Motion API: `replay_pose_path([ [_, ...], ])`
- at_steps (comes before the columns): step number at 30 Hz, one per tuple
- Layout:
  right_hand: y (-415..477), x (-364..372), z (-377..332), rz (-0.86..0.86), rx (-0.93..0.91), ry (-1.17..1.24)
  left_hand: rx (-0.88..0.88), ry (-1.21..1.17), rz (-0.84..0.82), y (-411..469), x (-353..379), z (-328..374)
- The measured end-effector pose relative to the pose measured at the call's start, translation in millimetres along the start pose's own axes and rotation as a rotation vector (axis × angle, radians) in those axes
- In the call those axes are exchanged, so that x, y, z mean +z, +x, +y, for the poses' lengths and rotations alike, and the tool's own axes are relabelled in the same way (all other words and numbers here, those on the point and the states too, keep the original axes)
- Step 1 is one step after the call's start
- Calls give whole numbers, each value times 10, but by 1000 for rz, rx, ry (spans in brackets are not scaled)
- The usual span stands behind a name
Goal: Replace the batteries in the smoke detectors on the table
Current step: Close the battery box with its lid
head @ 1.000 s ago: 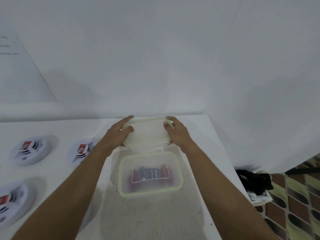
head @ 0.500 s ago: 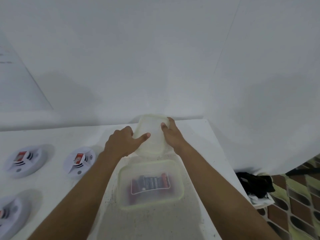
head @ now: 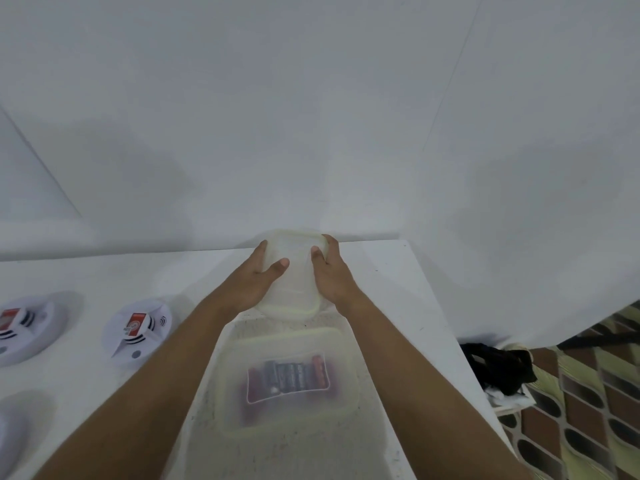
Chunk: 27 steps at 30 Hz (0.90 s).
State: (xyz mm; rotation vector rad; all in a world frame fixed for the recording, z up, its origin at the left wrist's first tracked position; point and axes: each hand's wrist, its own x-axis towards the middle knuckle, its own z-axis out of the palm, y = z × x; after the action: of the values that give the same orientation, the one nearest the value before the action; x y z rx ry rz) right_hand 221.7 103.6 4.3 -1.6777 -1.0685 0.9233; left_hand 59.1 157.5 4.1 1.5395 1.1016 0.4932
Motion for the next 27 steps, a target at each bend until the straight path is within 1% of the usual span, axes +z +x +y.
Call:
replay_pose_path([
  [5, 39, 27, 12, 19, 10, -32, 17, -63, -9, -24, -5, -4],
  [14, 9, 87, -25, 51, 53, -61, -4, 35, 5, -53, -24, -13],
  [21, -38, 108, -45, 65, 87, -105, 27, -87, 25, -148, 28, -1],
  [24, -25, 112, -103, 82, 89, -124, 41, -121, 94, -153, 61, -5],
  [27, -34, 103, -141, 126, 92, -130, 29, -82, 196, -166, 87, -17],
])
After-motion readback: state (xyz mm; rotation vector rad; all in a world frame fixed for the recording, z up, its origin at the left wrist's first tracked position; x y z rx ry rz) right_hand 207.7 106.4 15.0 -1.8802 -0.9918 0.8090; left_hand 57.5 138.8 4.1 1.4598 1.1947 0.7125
